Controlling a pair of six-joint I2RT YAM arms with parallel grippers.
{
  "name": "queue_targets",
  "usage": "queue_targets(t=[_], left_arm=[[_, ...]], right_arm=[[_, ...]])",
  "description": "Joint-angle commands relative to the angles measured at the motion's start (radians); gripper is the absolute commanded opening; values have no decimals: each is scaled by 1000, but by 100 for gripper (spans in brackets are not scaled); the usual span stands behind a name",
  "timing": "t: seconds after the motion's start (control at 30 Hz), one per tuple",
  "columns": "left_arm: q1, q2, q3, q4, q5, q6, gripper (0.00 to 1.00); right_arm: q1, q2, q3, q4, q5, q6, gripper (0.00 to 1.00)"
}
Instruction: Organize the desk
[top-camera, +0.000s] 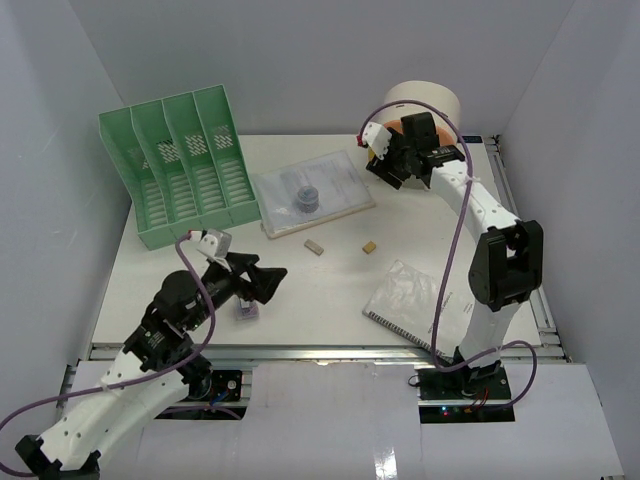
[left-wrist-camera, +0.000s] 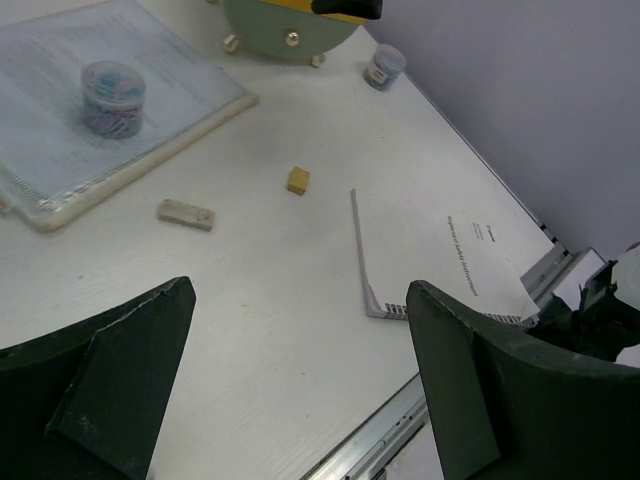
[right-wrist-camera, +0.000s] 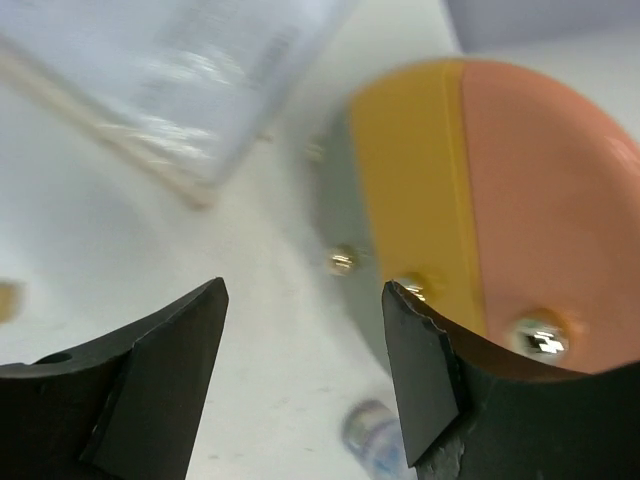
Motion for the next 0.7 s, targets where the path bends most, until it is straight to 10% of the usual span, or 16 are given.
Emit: queue_targets(t=[0.0,0.3,0.67], left_arm=[[4,219,-10,308,216,-89,98],[1,1013,396,703,356,-264,88],[-1,1707,1101,750,232,-463,64]], right_arm=[[5,-305,-185,-120,-470,145,68],[-272,-746,-820,379,-445,584,45],[-539,-882,-976,485,-582,771,31]])
